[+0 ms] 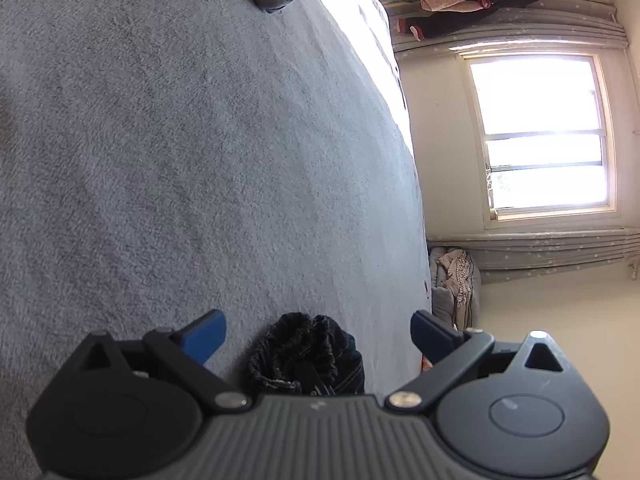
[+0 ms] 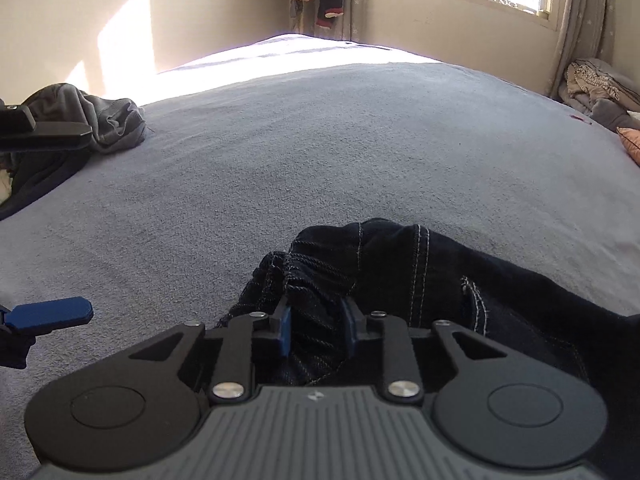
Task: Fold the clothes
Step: 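Lay the hem onto the waistband and open the right gripper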
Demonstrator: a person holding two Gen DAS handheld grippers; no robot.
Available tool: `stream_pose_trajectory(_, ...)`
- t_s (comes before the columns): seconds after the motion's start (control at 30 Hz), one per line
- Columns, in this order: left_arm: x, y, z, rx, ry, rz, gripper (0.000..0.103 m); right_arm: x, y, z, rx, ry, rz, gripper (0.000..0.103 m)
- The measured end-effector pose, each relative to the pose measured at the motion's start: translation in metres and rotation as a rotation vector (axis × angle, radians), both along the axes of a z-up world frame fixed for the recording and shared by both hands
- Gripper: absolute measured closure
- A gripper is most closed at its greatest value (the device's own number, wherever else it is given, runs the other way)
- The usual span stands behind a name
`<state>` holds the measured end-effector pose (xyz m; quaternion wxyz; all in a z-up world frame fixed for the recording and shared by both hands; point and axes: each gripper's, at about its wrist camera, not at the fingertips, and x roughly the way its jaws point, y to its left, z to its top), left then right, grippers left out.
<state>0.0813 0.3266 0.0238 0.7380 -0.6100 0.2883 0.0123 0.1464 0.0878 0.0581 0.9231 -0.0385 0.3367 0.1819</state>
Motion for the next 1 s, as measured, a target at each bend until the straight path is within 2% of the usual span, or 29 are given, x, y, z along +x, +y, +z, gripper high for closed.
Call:
stream_pose_trajectory(0.1,0.001,0.0,-0.001,-0.001,-0.001,0.002,0.004,-0.012,-0.009,0.004,0.063,-0.039,0.012,0.086)
stream_pose_trajectory(0.27,0.002,0.001,-0.002,-0.003,-0.001,0.004,0.004,-0.048,-0.019,0.029,0.162,-0.128,0.101,0.086)
stream_pose_trajectory(0.33,0.001,0.0,-0.002,-0.002,-0.001,0.006,0.004,-0.054,-0.027,0.032,0.187,-0.099,0.126,0.086)
stream_pose_trajectory(0.4,0.001,-0.002,-0.001,0.009,0.0,-0.003,0.004,-0.04,-0.025,0.023,0.139,-0.022,0.124,0.084)
stream_pose_trajectory(0.43,0.001,-0.003,-0.001,0.01,0.0,-0.01,0.004,-0.032,-0.022,0.019,0.092,-0.022,0.097,0.082)
stream_pose_trajectory(0.53,0.001,-0.004,-0.002,0.004,-0.002,-0.018,0.004,-0.026,0.002,0.021,-0.071,-0.132,0.069,0.067)
stream_pose_trajectory(0.57,0.001,-0.003,-0.002,0.006,-0.001,-0.011,0.004,-0.032,0.009,0.024,-0.113,-0.18,0.078,0.054)
stream_pose_trajectory(0.6,0.0,-0.002,-0.002,0.009,0.003,-0.005,0.004,-0.039,0.016,0.028,-0.156,-0.224,0.08,0.047)
stream_pose_trajectory(0.67,0.0,-0.002,-0.003,0.005,0.007,-0.004,0.004,-0.054,0.027,0.033,-0.222,-0.303,0.087,0.047)
stream_pose_trajectory(0.7,0.0,-0.002,-0.003,-0.002,0.006,-0.006,0.004,-0.059,0.03,0.035,-0.219,-0.318,0.102,0.047)
stream_pose_trajectory(0.77,0.0,-0.003,-0.003,-0.005,0.003,-0.012,0.004,-0.058,0.037,0.036,-0.212,-0.295,0.137,0.048)
stream_pose_trajectory(0.83,-0.001,-0.003,-0.003,-0.001,0.001,-0.012,0.004,-0.048,0.047,0.032,-0.236,-0.221,0.159,0.048)
stream_pose_trajectory(0.9,-0.002,-0.002,-0.004,0.001,0.003,-0.004,0.004,-0.029,0.051,0.015,-0.292,-0.092,0.144,0.05)
stream_pose_trajectory(0.93,-0.002,-0.002,-0.004,0.002,0.004,-0.002,0.004,-0.025,0.045,0.01,-0.256,-0.05,0.129,0.049)
stream_pose_trajectory(0.97,-0.002,-0.001,-0.005,0.002,0.004,-0.003,0.004,-0.026,0.035,0.01,-0.191,-0.032,0.106,0.053)
stream_pose_trajectory(1.0,-0.002,-0.002,-0.005,0.0,0.003,-0.006,0.004,-0.032,0.026,0.012,-0.132,-0.037,0.077,0.061)
